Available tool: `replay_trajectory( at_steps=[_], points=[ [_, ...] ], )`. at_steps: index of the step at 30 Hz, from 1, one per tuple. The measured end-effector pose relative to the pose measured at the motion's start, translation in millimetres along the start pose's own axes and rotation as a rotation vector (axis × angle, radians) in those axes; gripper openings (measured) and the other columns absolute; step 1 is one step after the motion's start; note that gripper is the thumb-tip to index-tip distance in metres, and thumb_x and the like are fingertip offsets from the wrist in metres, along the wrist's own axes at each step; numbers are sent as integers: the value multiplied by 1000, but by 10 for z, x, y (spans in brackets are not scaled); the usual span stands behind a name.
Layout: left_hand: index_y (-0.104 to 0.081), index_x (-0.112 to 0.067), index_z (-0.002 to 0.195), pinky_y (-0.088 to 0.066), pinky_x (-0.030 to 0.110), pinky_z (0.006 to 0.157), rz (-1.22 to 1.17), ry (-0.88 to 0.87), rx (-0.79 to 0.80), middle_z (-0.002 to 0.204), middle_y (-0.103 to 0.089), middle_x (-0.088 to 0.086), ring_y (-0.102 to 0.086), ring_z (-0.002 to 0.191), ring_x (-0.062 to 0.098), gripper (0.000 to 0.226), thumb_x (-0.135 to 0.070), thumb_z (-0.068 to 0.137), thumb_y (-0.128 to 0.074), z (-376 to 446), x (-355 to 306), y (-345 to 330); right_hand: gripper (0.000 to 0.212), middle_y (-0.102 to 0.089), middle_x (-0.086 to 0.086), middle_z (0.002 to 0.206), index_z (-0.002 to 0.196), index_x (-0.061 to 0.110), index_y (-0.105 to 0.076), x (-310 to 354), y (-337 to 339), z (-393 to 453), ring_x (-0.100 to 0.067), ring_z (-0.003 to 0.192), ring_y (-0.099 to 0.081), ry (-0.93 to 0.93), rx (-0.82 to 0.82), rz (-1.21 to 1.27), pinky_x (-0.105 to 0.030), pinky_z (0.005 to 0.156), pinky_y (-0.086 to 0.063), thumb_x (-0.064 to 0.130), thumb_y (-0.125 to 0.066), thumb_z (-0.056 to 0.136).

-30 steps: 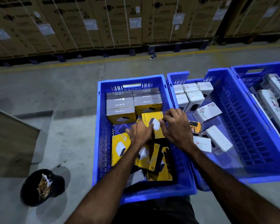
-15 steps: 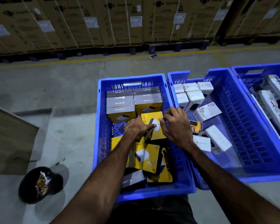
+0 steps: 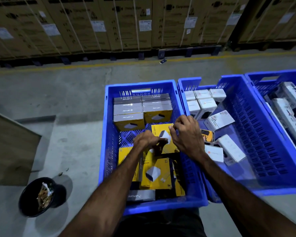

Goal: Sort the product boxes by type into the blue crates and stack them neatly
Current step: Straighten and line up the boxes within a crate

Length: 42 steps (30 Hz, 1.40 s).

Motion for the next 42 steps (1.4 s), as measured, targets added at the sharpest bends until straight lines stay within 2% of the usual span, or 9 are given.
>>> replay_trajectory(
  at_steps=[4, 9, 12, 19, 25, 31, 35, 37, 42],
  points=[
    [-52, -15, 64, -41, 33, 56, -344, 40, 58, 64, -59, 8, -61, 60, 24, 54, -44, 66, -98, -7, -49, -63, 36, -59, -6, 95, 86, 10, -70, 0, 8, 4, -25, 92, -51, -2, 3, 5, -40, 83, -43, 38, -57, 103],
    [-52, -18, 77, -40, 30, 54, -652, -98, -148, 68, -59, -3, -52, 61, 17, 43, -23, 62, -93, -370, 27, -211, 38, -60, -6, 95, 87, 11, -71, -3, 11, 24, -24, 91, -51, -26, 22, 26, -40, 84, -43, 38, -54, 105],
    [-70, -22, 89, -58, 33, 62, -718, -213, -279, 78, -75, -9, -70, 71, 11, 30, -25, 65, -88, -574, 109, -299, 39, -62, -7, 93, 88, 9, -71, 1, 29, 31, -24, 87, -51, -50, 18, 59, -40, 81, -41, 36, -51, 107],
    [-74, -29, 118, -54, 39, 79, -236, -532, -626, 107, -76, -7, -64, 97, 20, 44, -21, 76, -81, -640, -12, 215, 41, -59, -9, 85, 84, 8, -65, 38, 77, 38, -28, 81, -48, -105, -34, 125, -45, 75, -40, 31, -43, 110],
    [-71, -11, 117, -50, 42, 87, 102, -783, -520, 108, -73, 10, -63, 104, 35, 38, -9, 79, -78, -328, -268, 552, 44, -54, -10, 77, 80, 7, -60, 41, 73, 28, -28, 78, -45, -138, -89, 192, -49, 72, -41, 29, -40, 112],
    [-63, -9, 107, -46, 41, 83, 198, -866, -474, 103, -62, 10, -57, 102, 34, 27, -16, 84, -76, -29, -396, 661, 45, -54, -9, 74, 78, 7, -58, 67, 110, 21, -25, 75, -43, -126, -96, 159, -43, 69, -38, 30, -38, 111],
    [-64, -6, 119, -26, 47, 123, 331, -877, -561, 111, -65, 13, -58, 111, 32, 42, -30, 87, -78, 144, -390, 639, 48, -55, -9, 75, 79, 7, -60, 58, 86, 14, -25, 76, -43, -142, -69, 151, -43, 70, -39, 32, -36, 112],
    [-64, -7, 120, -18, 51, 129, 444, -870, -634, 113, -64, 13, -57, 114, 31, 42, -32, 88, -75, 199, -373, 581, 49, -54, -9, 75, 78, 6, -60, 55, 81, 18, -25, 76, -44, -150, -60, 151, -44, 70, -40, 33, -35, 112],
    [-65, -8, 117, -37, 53, 116, 663, -768, -694, 113, -58, 13, -55, 110, 34, 36, -25, 87, -76, 279, -274, 307, 50, -51, -6, 75, 78, 7, -59, 60, 93, 15, -23, 77, -42, -156, -46, 167, -41, 71, -40, 34, -34, 112]
  ],
)
Point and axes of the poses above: each hand's wrist, its own z-axis towards the middle knuckle, its own y-axis out of the back of the hand, x = y × z, the point moved 1 cm from there along z, towards the middle knuckle
